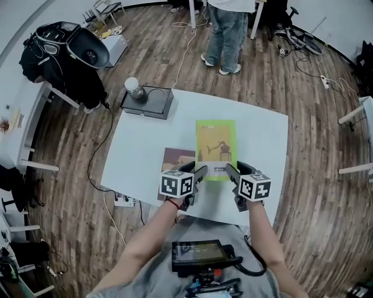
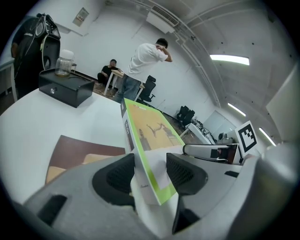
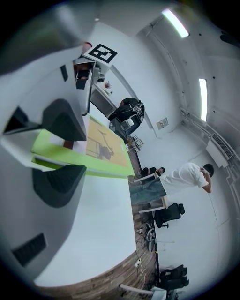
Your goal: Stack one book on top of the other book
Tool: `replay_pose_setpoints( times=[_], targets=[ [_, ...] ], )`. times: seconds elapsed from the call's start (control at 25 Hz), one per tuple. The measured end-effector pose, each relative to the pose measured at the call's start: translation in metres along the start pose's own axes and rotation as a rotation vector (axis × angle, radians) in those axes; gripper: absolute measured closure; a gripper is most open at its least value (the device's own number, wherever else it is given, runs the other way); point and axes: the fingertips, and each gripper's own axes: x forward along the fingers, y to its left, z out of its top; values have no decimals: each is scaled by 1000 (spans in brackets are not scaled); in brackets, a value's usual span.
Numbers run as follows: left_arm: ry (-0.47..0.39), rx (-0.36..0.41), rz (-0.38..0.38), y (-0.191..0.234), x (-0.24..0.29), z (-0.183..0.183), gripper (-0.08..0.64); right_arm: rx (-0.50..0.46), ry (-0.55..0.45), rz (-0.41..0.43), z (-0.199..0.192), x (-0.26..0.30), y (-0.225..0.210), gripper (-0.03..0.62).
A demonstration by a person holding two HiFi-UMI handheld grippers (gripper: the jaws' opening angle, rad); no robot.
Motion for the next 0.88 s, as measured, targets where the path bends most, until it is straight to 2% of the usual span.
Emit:
replay_pose_setpoints(
  times=[0.28, 0.88],
  targets=[
    [15, -8, 36, 42, -53, -27, 334, -29, 73, 64, -37, 23, 60, 430],
    [107, -5, 27, 105, -113, -75, 335, -68, 210, 113, -101, 49, 138, 428]
  ],
)
